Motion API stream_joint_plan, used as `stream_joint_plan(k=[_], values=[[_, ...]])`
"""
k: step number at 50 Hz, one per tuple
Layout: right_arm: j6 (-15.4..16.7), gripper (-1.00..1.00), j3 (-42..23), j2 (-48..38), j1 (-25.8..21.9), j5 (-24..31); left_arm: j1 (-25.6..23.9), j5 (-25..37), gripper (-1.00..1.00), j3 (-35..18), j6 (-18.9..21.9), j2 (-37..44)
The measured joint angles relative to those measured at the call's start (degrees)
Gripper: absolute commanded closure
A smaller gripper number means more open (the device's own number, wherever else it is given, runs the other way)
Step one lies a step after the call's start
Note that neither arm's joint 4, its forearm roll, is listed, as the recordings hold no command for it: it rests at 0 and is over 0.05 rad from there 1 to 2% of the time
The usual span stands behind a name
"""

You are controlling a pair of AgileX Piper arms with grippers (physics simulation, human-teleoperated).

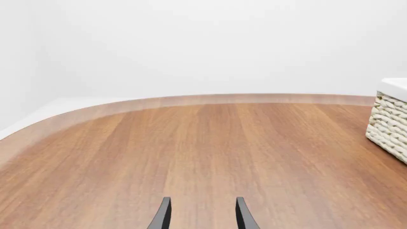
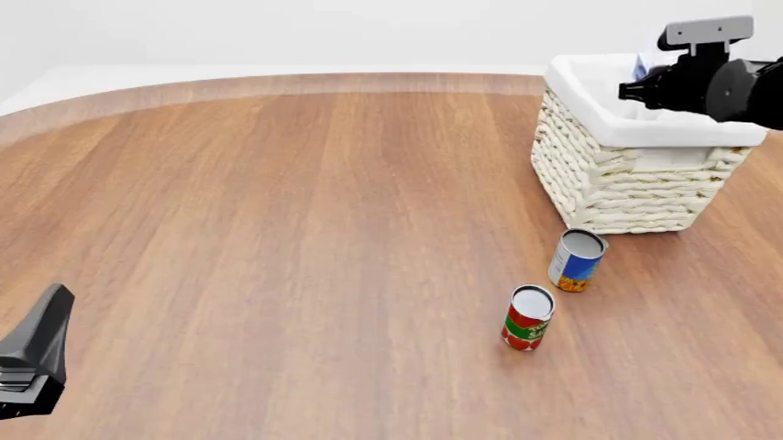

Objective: Pick up the alphabet soup and the cream cheese box, and put them in the basket.

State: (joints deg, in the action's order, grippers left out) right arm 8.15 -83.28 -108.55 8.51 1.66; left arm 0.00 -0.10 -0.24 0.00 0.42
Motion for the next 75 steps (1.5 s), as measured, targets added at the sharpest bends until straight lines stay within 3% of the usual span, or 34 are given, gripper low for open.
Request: stream_joint_plan(k=[14,15,36,75], values=[[0.4,1.0,1.1,-0.6,0.5,-0.2,0.0,0.0,-1.0,0.0,0.0,0.0],[0.4,-1.0,1.2,-0.6,0.6,-0.2,0.0,0.0,-1.0,0.0,0.0,0.0],[-1.3,-1.0,0.5,0.6,1.3,-0.5,0.0,0.0,-1.0,0.0,0.0,0.0],[-2.7,-1.0,-3.7,2.8,-1.6,-0.1,0.0,0.0,-1.0,0.0,0.0,0.0]])
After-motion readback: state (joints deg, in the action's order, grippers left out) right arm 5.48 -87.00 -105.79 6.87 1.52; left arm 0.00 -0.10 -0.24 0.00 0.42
